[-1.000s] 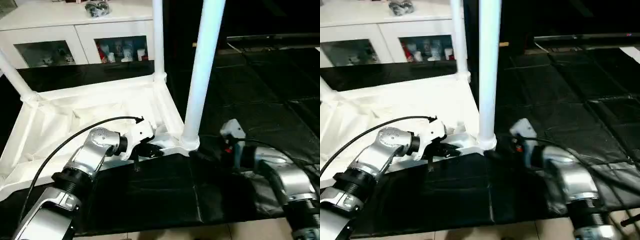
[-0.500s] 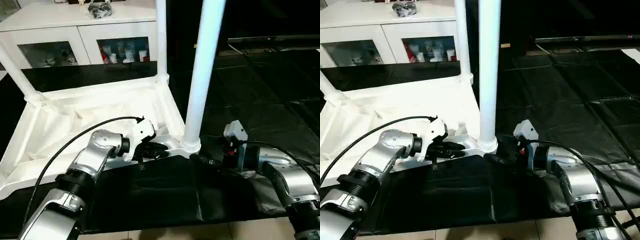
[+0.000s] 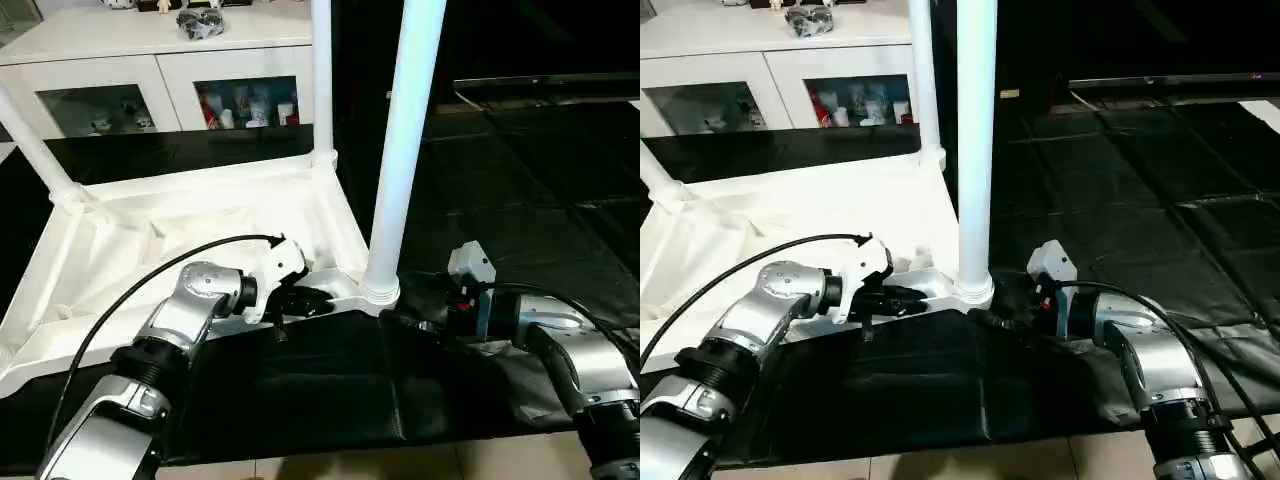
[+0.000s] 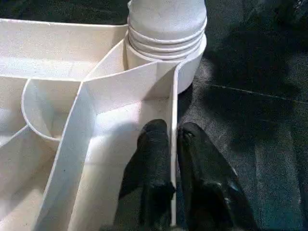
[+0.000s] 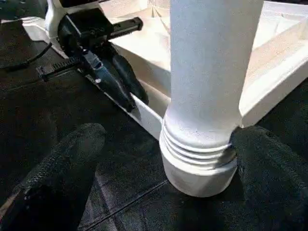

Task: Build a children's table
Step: Rotate leg to tighten

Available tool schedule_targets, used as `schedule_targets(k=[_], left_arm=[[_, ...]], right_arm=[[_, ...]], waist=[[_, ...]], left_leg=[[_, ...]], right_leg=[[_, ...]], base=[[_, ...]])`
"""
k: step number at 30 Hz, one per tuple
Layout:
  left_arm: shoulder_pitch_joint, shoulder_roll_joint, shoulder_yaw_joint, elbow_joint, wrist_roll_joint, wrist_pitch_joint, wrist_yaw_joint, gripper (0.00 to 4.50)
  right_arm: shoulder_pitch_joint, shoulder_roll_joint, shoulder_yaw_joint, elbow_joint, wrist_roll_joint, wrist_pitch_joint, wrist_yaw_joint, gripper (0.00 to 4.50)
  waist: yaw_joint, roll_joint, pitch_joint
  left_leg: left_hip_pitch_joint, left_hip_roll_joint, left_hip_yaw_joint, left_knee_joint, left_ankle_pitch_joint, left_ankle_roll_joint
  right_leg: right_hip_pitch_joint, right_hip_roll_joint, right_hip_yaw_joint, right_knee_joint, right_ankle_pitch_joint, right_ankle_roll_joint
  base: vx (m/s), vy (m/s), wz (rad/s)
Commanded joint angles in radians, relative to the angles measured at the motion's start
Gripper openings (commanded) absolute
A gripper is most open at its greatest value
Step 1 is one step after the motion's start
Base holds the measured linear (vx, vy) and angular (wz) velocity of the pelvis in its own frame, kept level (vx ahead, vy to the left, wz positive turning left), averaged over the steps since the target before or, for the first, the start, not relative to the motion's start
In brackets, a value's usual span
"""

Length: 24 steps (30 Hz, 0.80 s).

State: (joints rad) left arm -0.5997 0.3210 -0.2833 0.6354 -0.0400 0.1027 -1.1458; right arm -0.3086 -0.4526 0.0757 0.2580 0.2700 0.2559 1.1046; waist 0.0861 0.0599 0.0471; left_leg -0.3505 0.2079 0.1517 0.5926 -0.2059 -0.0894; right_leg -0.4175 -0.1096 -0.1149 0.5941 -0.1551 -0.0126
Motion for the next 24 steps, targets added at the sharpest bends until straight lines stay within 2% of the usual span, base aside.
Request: schedule_targets(k=[1,5,8,10,14,15,18,19,23,24], left_arm=[[0.005,0.016,-0.023,0.025,0.025,0.016,-0.017,0.08],[-0.005,0.025,-0.04,0.039,0.045,0.016,-0.021,0.08],[-0.012,0.037,-0.063,0.051,0.065,-0.001,-0.045,0.08],[-0.013,0.047,-0.084,0.05,0.077,-0.021,-0.084,0.08],[-0.006,0.061,-0.109,0.023,0.073,-0.044,-0.161,0.08],[-0.005,0.062,-0.112,0.02,0.072,-0.046,-0.169,0.08],[-0.006,0.074,-0.137,0.004,0.075,-0.067,-0.218,0.08],[-0.007,0.078,-0.147,0.0,0.073,-0.076,-0.235,0.08],[-0.007,0.082,-0.158,-0.007,0.074,-0.091,-0.26,0.08],[-0.006,0.085,-0.162,-0.012,0.077,-0.099,-0.274,0.03]], right_arm=[[-0.009,-0.005,0.011,-0.006,0.011,-0.009,0.018,4.5],[-0.015,-0.012,0.009,-0.011,0.016,-0.005,0.028,4.5],[-0.022,-0.026,0.016,-0.007,0.015,-0.002,0.055,4.5],[-0.037,-0.041,0.022,0.01,0.011,-0.011,0.084,4.5],[-0.076,-0.056,0.028,0.047,0.006,-0.041,0.135,4.5],[-0.082,-0.057,0.029,0.053,0.006,-0.047,0.141,4.5],[-0.125,-0.063,0.043,0.101,0.009,-0.078,0.212,4.5],[-0.14,-0.065,0.051,0.118,0.006,-0.087,0.233,4.5],[-0.159,-0.066,0.063,0.139,0.006,-0.092,0.266,4.5],[-0.173,-0.065,0.071,0.157,0.007,-0.097,0.295,4.32]], waist=[[0.004,-0.027,-0.07],[0.004,-0.026,-0.073],[0.006,-0.026,-0.072],[0.005,-0.032,-0.072],[0.006,-0.033,-0.072],[0.009,-0.032,-0.071],[0.009,-0.033,-0.071],[0.012,-0.035,-0.072],[0.018,-0.036,-0.074],[0.019,-0.036,-0.075]], left_leg=[[-0.016,0.004,0.015,-0.061,-0.111,0.083],[-0.017,0.004,0.016,-0.058,-0.084,0.095],[-0.016,0.004,0.017,-0.057,-0.089,0.097],[-0.017,0.004,0.017,-0.057,-0.091,0.098],[-0.015,0.007,0.017,-0.058,-0.103,0.094],[-0.012,0.009,0.018,-0.058,-0.107,0.094],[-0.011,0.011,0.018,-0.059,-0.119,0.091],[-0.006,0.013,0.02,-0.059,-0.113,0.094],[-0.007,0.015,0.02,-0.058,-0.101,0.098],[-0.007,0.014,0.02,-0.058,-0.102,0.097]], right_leg=[[0.075,-0.032,0.041,-0.073,-0.312,-0.156],[0.075,-0.03,0.043,-0.066,-0.253,-0.178],[0.075,-0.03,0.042,-0.067,-0.255,-0.183],[0.077,-0.031,0.043,-0.066,-0.262,-0.177],[0.075,-0.033,0.042,-0.067,-0.284,-0.181],[0.071,-0.034,0.044,-0.067,-0.284,-0.185],[0.071,-0.032,0.044,-0.063,-0.271,-0.2],[0.068,-0.032,0.046,-0.062,-0.247,-0.214],[0.069,-0.032,0.049,-0.054,-0.203,-0.234],[0.07,-0.032,0.049,-0.053,-0.2,-0.235]], base=[[0.0,0.0,0.0],[0.0,0.0,0.0],[0.0,0.0,0.0],[0.0,0.0,0.0],[0.0,0.0,0.0],[0.0,0.0,0.0],[0.0,0.0,0.0],[0.0,0.0,0.0],[0.0,0.0,0.0],[0.0,0.0,0.0]])
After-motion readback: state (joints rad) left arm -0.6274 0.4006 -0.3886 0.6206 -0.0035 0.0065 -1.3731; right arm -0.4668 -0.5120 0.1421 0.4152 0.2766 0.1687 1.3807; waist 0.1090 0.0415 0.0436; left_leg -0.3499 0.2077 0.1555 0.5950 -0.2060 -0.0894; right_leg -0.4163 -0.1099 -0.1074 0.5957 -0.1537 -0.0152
